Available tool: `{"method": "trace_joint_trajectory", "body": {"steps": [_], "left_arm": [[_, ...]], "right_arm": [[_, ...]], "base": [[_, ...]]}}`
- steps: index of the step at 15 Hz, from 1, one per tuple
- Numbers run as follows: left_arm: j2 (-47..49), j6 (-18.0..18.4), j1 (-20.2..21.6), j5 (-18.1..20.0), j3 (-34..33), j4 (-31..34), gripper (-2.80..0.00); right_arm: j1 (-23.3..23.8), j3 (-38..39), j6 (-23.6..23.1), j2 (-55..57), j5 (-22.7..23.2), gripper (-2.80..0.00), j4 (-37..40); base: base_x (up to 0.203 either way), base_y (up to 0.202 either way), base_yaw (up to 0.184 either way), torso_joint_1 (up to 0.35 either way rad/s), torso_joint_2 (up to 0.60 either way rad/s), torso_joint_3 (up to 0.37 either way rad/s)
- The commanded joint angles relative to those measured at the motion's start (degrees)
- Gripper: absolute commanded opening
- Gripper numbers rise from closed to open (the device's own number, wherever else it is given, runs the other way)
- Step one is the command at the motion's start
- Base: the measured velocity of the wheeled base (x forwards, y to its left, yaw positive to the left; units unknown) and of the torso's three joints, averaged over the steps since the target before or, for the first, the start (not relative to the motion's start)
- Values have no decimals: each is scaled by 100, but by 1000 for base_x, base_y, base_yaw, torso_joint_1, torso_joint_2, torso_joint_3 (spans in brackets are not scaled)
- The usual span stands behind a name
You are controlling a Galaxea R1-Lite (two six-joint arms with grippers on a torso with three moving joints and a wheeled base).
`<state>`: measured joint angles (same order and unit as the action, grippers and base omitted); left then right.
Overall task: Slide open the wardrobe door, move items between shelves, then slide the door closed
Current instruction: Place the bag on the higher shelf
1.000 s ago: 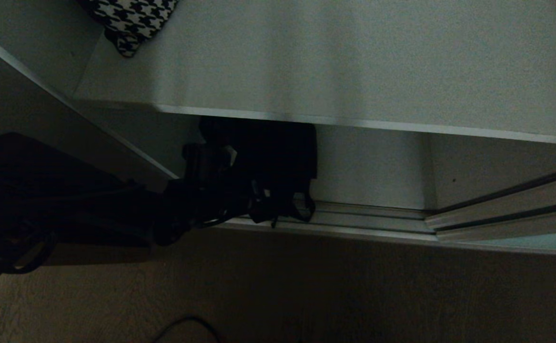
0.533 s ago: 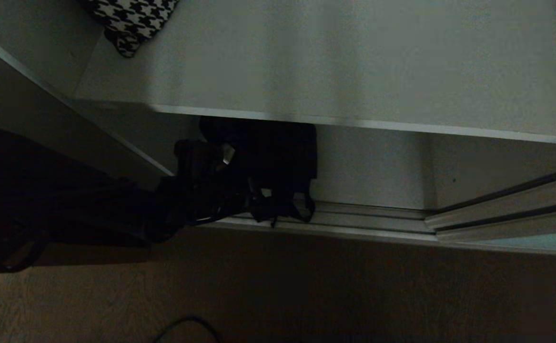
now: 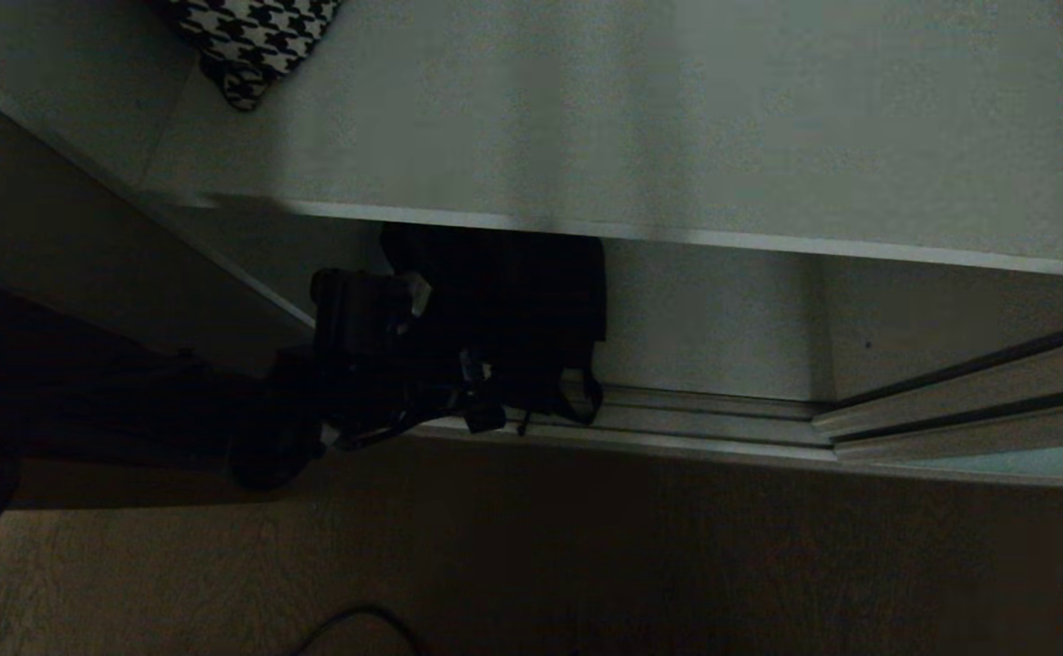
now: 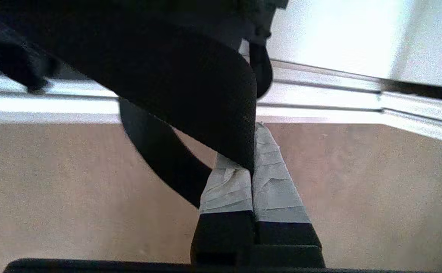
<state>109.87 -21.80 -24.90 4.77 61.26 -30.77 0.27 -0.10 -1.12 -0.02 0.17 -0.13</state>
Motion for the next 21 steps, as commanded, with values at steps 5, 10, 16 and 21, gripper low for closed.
{"method": "trace_joint_trajectory", "body": {"steps": [5, 10, 16, 21], "left_arm": [[-219, 65, -375, -1, -525, -737, -280], [-255, 60, -488, -207, -542, -764, -280], [-643, 61, -916, -723, -769, -712, -280], [-1306, 152, -994, -739, -1122, -518, -280]], "right_arm": [[0, 1, -2, -6, 0, -280, -4], [0, 1, -2, -6, 0, -280, -4], [0, 1, -2, -6, 0, -280, -4], [0, 1, -2, -2, 0, -280, -4]], "base": [[0, 0, 0, 0, 0, 0], [0, 0, 0, 0, 0, 0], [0, 0, 0, 0, 0, 0], [0, 0, 0, 0, 0, 0]]}}
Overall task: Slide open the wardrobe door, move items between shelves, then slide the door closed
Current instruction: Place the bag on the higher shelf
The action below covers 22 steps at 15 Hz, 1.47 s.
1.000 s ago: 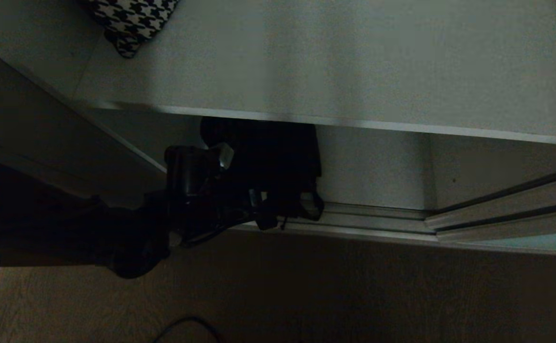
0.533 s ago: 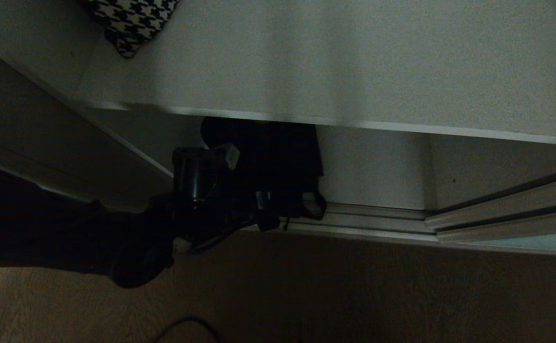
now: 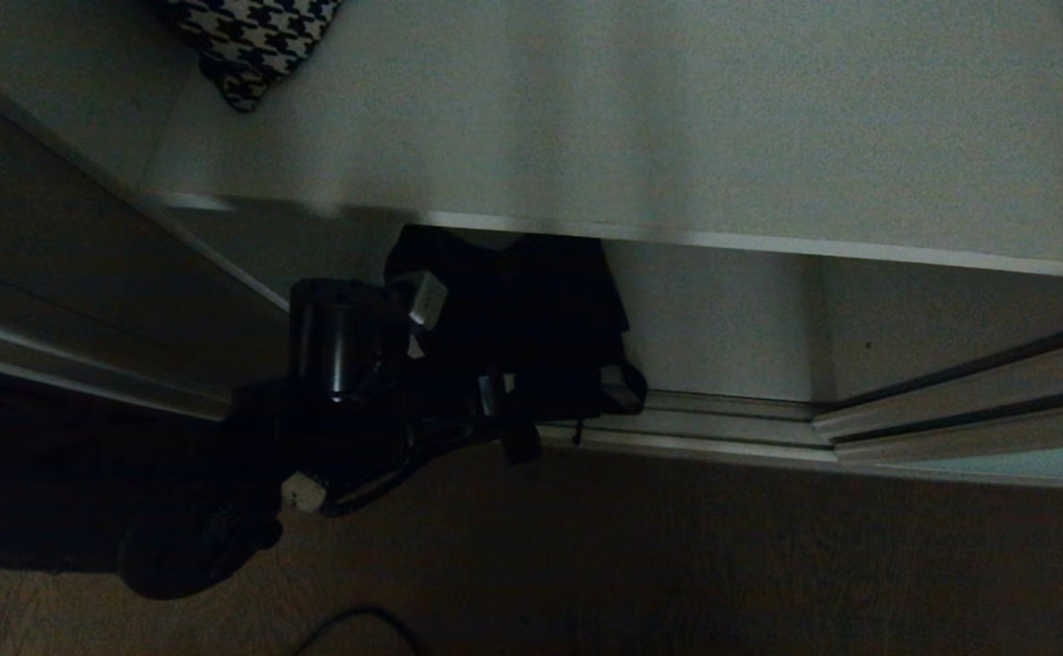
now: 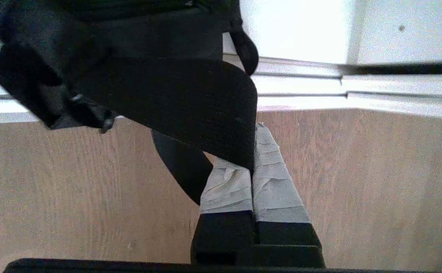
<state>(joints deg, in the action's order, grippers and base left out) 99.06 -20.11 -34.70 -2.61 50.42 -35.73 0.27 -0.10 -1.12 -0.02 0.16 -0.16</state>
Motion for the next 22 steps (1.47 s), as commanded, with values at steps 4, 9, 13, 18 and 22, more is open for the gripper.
{"method": "trace_joint_trajectory", "body": {"steps": [4, 9, 13, 18, 22], "left_arm": [[-806, 57, -238, -62, -400, 154, -280], [-1358, 135, -369, -463, -542, 169, -280], [-1791, 318, -362, -435, -814, 148, -280], [-2155, 675, -336, -439, -1024, 78, -280], [-2251, 604, -309, -347, -842, 30, -280]], "right_arm": [[0, 1, -2, -6, 2, -280, -2], [0, 1, -2, -6, 2, -280, -2], [0, 1, -2, -6, 2, -280, -2], [0, 1, -2, -5, 2, -280, -2], [0, 1, -2, -1, 2, -280, -2]], "base": [[0, 0, 0, 0, 0, 0], [0, 0, 0, 0, 0, 0], [0, 0, 0, 0, 0, 0], [0, 0, 0, 0, 0, 0], [0, 0, 0, 0, 0, 0]]}}
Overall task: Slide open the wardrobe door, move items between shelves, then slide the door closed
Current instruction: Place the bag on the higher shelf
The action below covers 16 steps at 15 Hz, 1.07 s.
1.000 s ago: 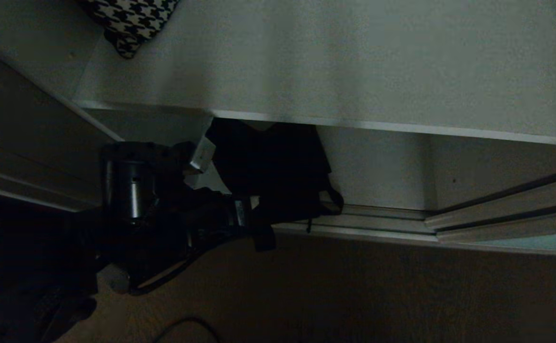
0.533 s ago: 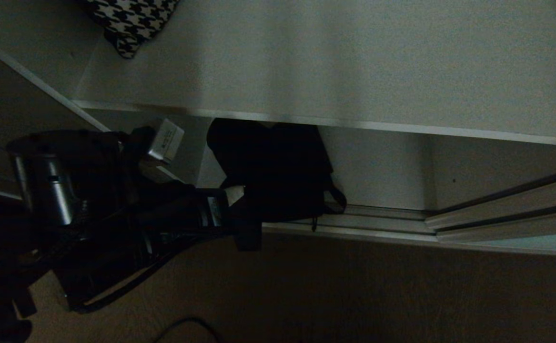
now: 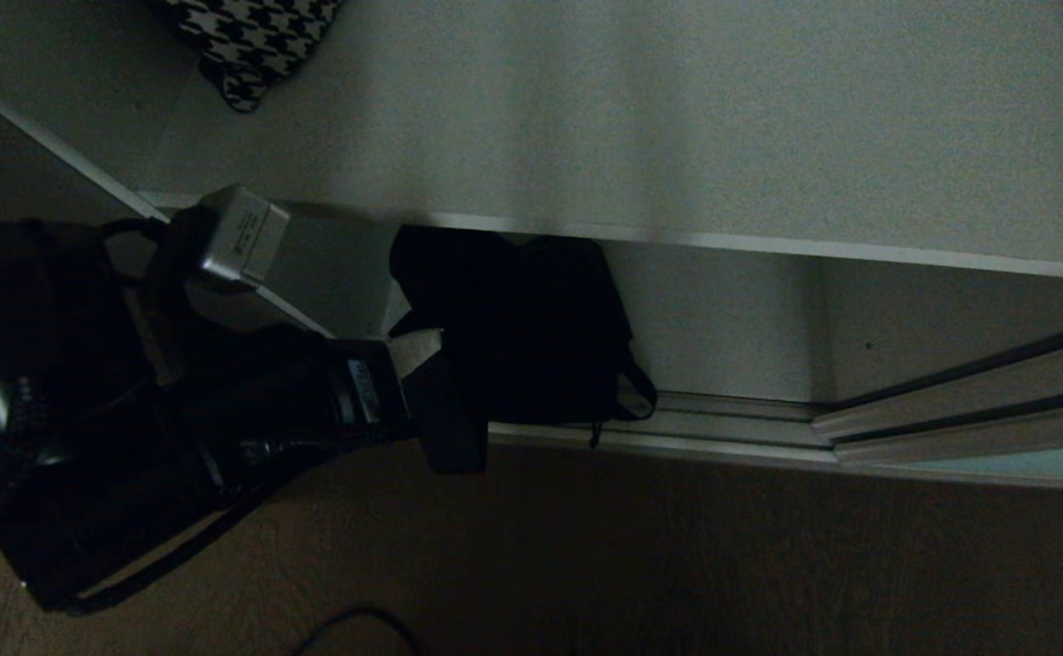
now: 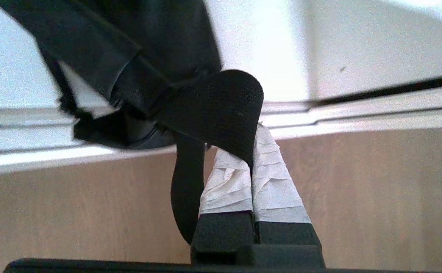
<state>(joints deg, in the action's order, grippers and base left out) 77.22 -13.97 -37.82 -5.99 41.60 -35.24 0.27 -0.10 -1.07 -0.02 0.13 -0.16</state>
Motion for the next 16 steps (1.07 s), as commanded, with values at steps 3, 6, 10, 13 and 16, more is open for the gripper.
{"method": "trace_joint_trajectory", "body": {"steps": [3, 6, 10, 13, 16], "left_arm": [[-23, -1, 62, 2, 92, -53, -280], [-67, 44, 177, -16, 190, -29, -280], [-40, 70, 275, -34, 201, -53, -280], [-16, 76, 283, -11, 167, -44, -280], [-6, 62, 301, -7, 267, -44, -280]], "right_arm": [[0, 1, -7, -6, 4, -280, -2], [0, 1, -7, 2, 4, -280, -2], [0, 1, -7, -2, 4, -280, -2], [0, 1, -7, -6, 4, -280, -2], [0, 1, -7, 2, 4, -280, -2]], "base": [[0, 0, 0, 0, 0, 0], [0, 0, 0, 0, 0, 0], [0, 0, 0, 0, 0, 0], [0, 0, 0, 0, 0, 0], [0, 0, 0, 0, 0, 0]]}}
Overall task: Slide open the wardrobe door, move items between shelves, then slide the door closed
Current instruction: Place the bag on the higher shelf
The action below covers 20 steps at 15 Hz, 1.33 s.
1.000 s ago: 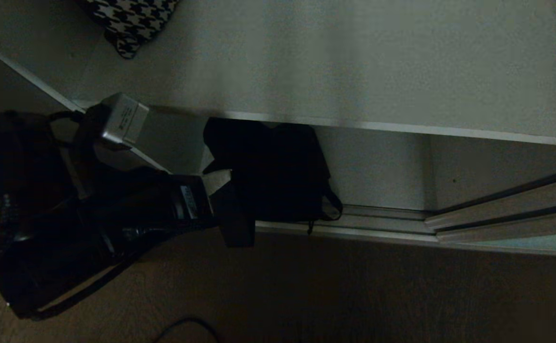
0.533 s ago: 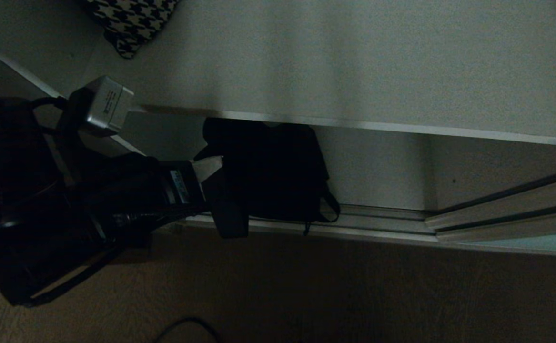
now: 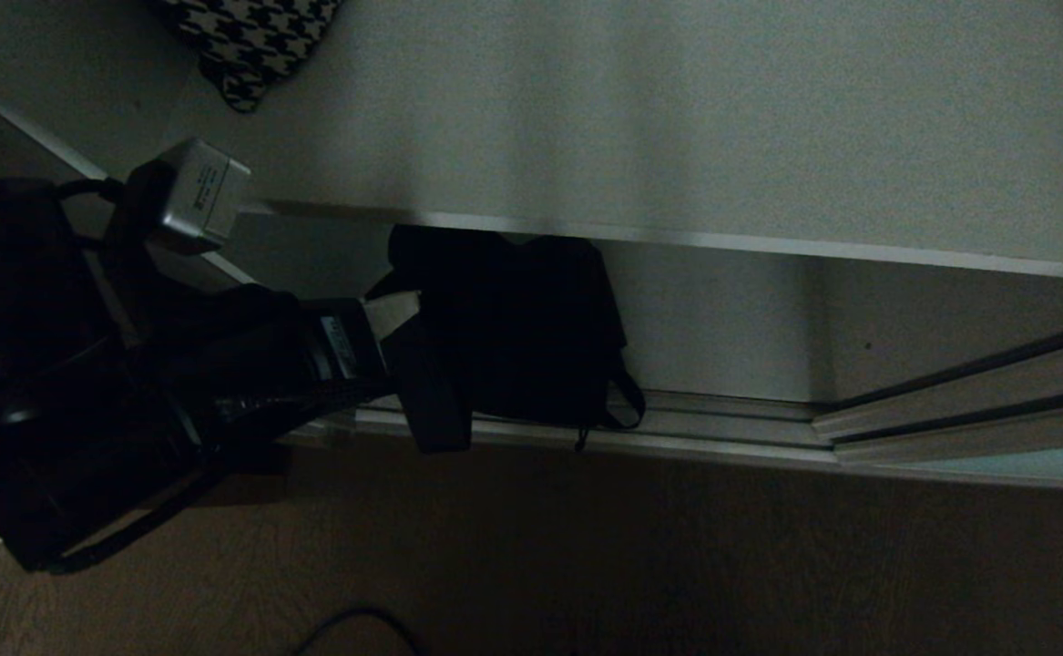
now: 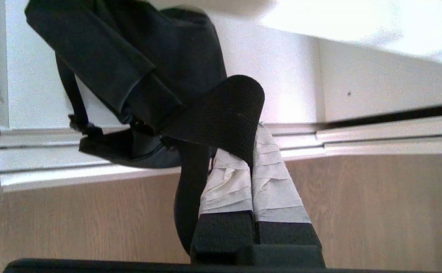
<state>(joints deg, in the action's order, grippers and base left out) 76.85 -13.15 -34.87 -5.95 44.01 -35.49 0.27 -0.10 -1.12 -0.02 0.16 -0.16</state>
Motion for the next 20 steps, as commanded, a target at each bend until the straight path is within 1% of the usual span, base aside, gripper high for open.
{"method": "trace_joint_trajectory", "body": {"steps": [1, 4, 11, 13, 14, 16, 20], "left_arm": [[23, -4, 6, 13, 11, -9, -280], [32, -7, 6, 15, -26, -10, -280], [146, 6, 14, -20, 2, -53, -280], [114, -7, 10, -3, 55, -121, -280], [102, 48, 6, -29, 42, -162, -280], [68, 382, 6, -76, 40, -198, -280], [-347, 546, -2, -47, 106, -215, -280]], "right_arm": [[0, 1, -2, -6, 2, -280, -2], [0, 1, -2, -6, 2, -280, -2], [0, 1, -2, -6, 2, -280, -2], [0, 1, -2, -5, 2, -280, -2], [0, 1, -2, -4, 2, -280, -2], [0, 1, -2, 0, 2, -280, -2], [0, 1, -2, -6, 2, -280, -2]], "base": [[0, 0, 0, 0, 0, 0], [-35, 0, 2, 2, 1, 0], [-193, 0, 0, 3, 1, 2], [-115, 0, -2, -3, 2, 6], [0, 0, 0, 0, 0, 0], [0, 0, 0, 0, 0, 0], [0, 0, 0, 0, 0, 0]]}}
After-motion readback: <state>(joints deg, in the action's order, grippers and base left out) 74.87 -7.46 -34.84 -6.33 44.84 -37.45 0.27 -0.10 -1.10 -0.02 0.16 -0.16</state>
